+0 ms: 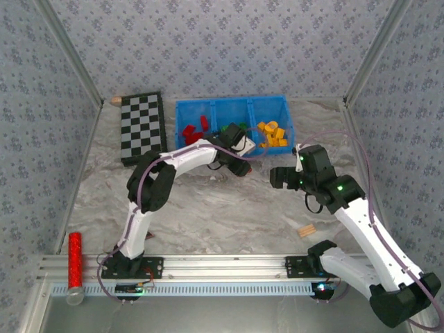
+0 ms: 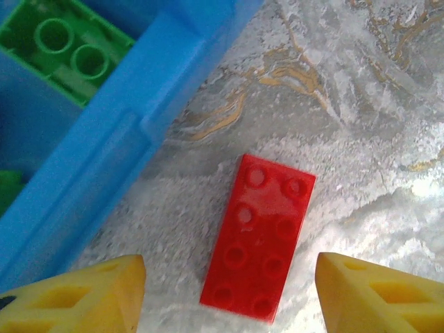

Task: Sort the legos into containers by color
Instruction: Pick up the lego from the center of the table.

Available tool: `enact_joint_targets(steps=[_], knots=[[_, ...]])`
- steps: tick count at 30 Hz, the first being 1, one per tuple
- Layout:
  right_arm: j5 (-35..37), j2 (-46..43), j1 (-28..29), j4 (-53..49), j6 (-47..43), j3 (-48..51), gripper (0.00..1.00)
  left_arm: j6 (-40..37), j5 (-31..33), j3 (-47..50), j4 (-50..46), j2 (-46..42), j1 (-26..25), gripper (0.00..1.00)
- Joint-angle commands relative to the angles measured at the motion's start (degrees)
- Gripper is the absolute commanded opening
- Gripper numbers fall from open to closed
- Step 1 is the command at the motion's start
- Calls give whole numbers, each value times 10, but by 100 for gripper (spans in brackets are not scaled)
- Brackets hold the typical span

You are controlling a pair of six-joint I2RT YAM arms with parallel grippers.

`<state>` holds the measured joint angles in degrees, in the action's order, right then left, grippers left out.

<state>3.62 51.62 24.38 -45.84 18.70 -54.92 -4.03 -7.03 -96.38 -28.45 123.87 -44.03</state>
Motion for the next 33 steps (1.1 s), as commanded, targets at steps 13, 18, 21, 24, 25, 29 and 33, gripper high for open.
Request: enact_joint_targets(steps=[13, 18, 21, 24, 25, 29, 33], knots=[[-29, -21, -43, -13, -1, 29, 100, 24, 5, -104, -55, 91, -22, 64], [-33, -21, -50, -1, -1, 35, 100, 46, 30, -89, -81, 89, -22, 55], [-33, -19, -54, 6, -2, 36, 100, 60, 46, -55, -79, 75, -23, 48], [-32, -16, -55, 12, -3, 36, 100, 83, 59, -20, -81, 60, -25, 41], [-32, -17, -55, 13, -3, 36, 100, 90, 65, -7, -80, 55, -25, 39], [-33, -17, -56, 19, -3, 34, 100, 123, 76, 50, -72, 19, -27, 32], [-32, -16, -58, 24, -2, 35, 100, 143, 94, 81, -83, -29, -27, 28]])
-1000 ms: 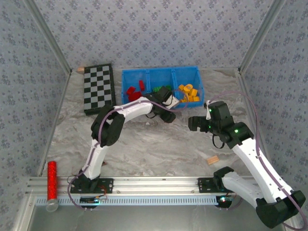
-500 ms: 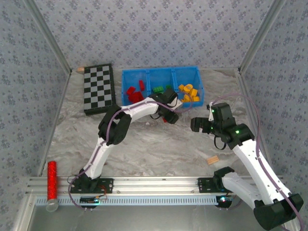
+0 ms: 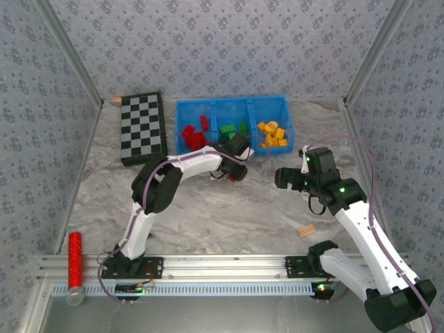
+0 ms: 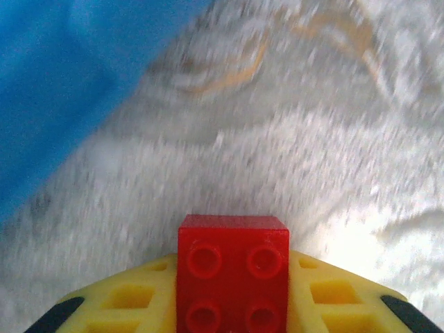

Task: Sort the legos into containers by color
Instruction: Pick up the lego from the center of the table, then place the lego in the container.

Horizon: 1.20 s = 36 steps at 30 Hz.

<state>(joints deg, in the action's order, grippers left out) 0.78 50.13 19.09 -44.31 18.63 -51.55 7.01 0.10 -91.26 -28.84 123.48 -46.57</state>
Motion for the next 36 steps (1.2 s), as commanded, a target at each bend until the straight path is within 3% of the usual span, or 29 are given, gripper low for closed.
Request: enact_joint_targets(steps=[1, 7, 15, 27, 36], knots=[[-3, 0, -6, 11, -1, 1, 100, 37, 28, 34, -83, -36, -1, 27], [-8, 11, -8, 26, -5, 0, 100, 56, 35, 46, -83, -130, 34, 27], [-10, 19, -10, 38, -7, 7, 100, 87, 43, 19, -29, -198, 141, 27], [-7, 20, -14, 34, -5, 13, 100, 113, 34, -100, 1, -81, 230, 27], [-8, 30, -17, 34, -8, 13, 100, 126, 14, -168, -6, 14, 246, 28]])
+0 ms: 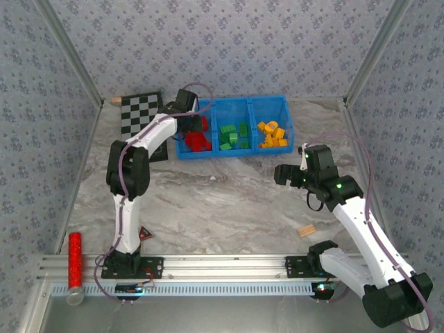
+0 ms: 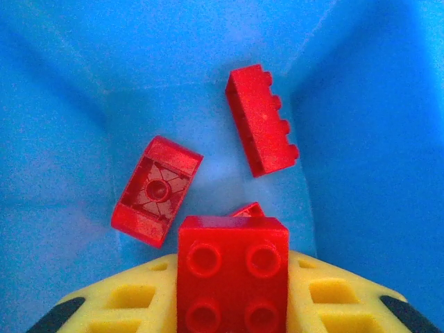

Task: Sort the legos into containers by color
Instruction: Place the lego in the container.

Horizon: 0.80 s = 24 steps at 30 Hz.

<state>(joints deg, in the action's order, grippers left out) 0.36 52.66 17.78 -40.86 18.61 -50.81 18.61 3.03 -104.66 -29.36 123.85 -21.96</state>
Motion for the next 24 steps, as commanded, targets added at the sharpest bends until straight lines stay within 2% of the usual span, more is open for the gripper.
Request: enact_joint_targets(steps=[1, 10, 14, 20, 24], knots=[[-4, 7, -5, 1, -8, 6, 100, 12, -15, -39, -2, 16, 0, 29], [-4, 11, -5, 9, -7, 14, 100, 8, -17, -43, -4, 12, 1, 47], [-5, 10, -5, 9, -5, 14, 100, 0, -16, -37, 0, -12, 1, 51], [-10, 12, -5, 22, -2, 15, 100, -38, -54, 5, 30, -103, 1, 51], [-9, 15, -5, 38, -10, 16, 100, -76, -59, 87, 54, -215, 1, 52]])
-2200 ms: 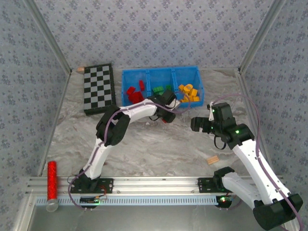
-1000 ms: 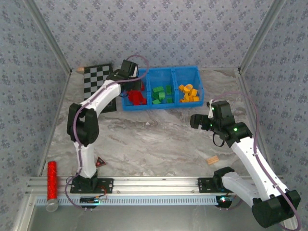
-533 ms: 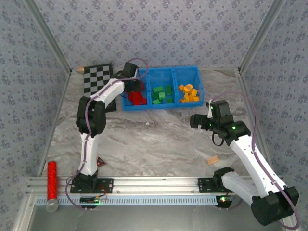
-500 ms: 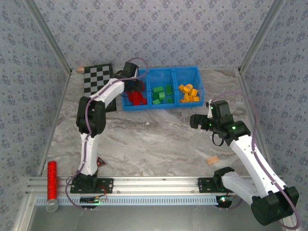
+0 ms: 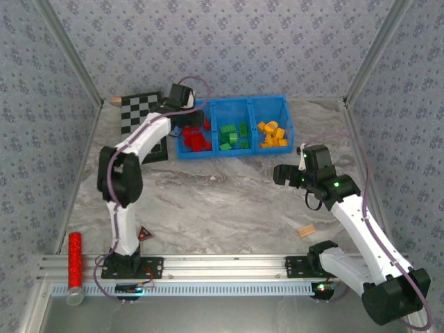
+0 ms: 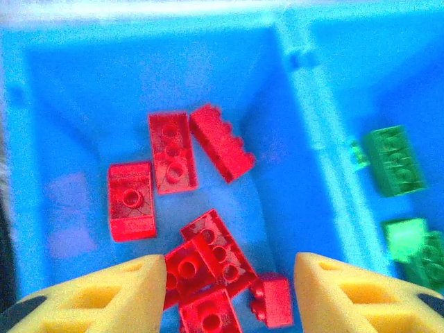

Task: Sort the legos into containers by color
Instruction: Place the lego in the container, then reset both arms

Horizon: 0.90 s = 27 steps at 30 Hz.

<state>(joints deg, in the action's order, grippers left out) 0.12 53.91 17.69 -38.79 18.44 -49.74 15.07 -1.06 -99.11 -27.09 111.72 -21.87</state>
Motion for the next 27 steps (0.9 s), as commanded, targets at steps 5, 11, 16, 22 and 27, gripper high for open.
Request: enact_joint_targets(steps=[5, 11, 16, 22, 27], knots=[[36, -15, -5, 71, -27, 25, 100, -95, 94, 217, 87, -284, 15, 62], [32, -14, -19, 138, -44, 51, 100, -78, 193, 492, 185, -463, 122, 72], [36, 11, -23, 160, -60, 50, 100, -83, 209, 767, 537, -515, 201, 82], [38, -17, -24, 233, -93, 109, 100, -61, 110, 761, 600, -398, 279, 85], [60, -62, -25, 300, -115, 177, 100, -70, 39, 749, 678, -294, 279, 91]])
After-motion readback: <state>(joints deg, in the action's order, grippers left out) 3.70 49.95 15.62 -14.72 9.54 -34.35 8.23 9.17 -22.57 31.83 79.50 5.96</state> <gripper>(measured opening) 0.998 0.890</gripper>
